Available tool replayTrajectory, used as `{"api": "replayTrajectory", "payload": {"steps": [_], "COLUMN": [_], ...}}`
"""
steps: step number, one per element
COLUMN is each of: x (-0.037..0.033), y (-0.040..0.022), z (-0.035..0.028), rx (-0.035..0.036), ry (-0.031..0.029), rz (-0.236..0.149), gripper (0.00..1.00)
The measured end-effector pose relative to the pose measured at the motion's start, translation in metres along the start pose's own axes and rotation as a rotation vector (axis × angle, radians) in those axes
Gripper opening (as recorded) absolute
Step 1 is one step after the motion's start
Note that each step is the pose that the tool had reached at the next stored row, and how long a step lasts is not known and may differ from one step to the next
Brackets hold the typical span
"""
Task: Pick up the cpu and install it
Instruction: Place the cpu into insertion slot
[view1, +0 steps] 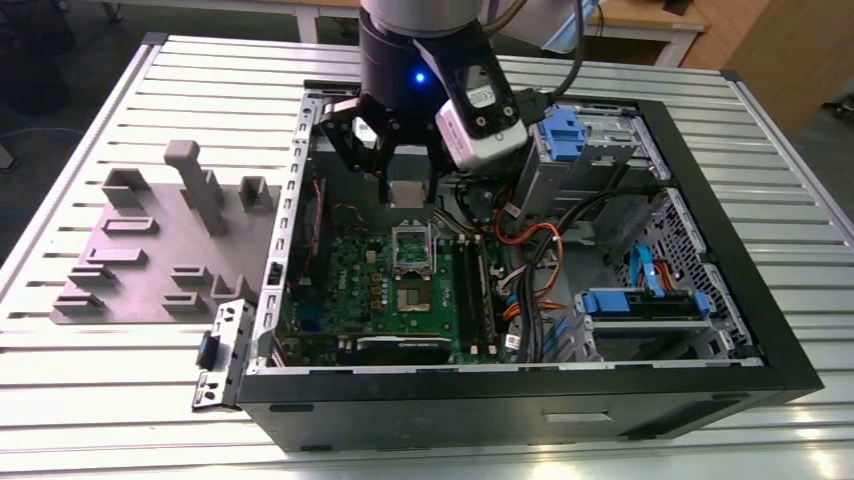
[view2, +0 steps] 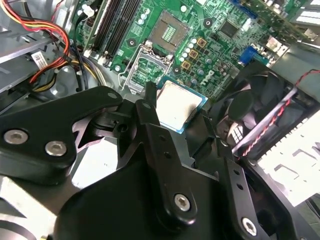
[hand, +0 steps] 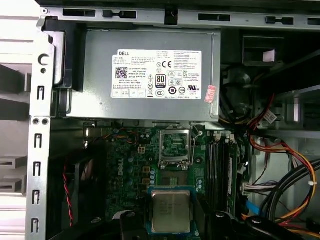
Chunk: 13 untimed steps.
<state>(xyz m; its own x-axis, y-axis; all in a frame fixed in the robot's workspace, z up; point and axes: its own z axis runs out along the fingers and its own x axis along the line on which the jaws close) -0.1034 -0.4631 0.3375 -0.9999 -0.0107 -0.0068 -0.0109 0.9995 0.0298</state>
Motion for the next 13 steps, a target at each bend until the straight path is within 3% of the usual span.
{"api": "replayTrajectory", "payload": {"steps": [4,13], "x": [0.0,0.0001], "y": [-0.0002,-0.0002], "z": [0.0066,0.0071], "rx": [0.0002,-0.0045], "ry": [0.0,0.0], "rz": [0.0,0.0], "gripper": [0.47,0.47]}}
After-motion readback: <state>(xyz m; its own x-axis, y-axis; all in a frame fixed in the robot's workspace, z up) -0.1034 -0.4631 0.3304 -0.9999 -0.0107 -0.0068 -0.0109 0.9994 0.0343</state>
